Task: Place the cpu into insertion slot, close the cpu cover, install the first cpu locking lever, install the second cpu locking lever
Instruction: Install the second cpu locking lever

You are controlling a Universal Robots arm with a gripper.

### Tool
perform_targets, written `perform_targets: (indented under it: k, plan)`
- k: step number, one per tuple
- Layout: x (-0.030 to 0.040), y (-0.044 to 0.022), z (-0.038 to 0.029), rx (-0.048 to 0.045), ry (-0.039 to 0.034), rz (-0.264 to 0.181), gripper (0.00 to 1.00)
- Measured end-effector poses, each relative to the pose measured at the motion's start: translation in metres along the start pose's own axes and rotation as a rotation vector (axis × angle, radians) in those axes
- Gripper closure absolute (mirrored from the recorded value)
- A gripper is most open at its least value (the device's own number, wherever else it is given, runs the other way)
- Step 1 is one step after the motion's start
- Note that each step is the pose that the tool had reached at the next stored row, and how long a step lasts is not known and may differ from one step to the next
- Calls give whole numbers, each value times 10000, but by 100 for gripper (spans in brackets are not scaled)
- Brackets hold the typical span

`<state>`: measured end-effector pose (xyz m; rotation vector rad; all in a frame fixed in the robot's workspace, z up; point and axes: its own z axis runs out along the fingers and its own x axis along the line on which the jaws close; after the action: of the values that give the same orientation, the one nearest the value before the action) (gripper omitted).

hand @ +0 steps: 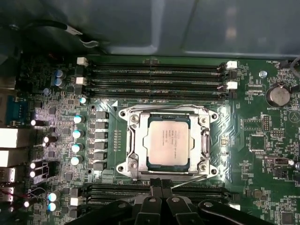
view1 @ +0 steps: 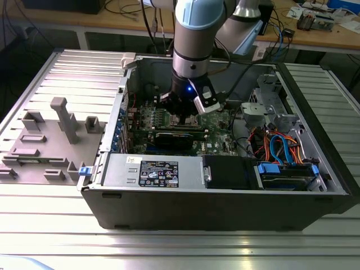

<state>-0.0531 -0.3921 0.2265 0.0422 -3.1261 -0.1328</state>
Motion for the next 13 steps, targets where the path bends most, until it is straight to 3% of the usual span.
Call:
perform_targets:
  k: [4,7,13]
  plan:
    - [26,-18,7,-101,0,-1,89]
    - [122,-40,19,-366,-4,-4,89]
    - [150,-148,15,-512,-7,-15,89]
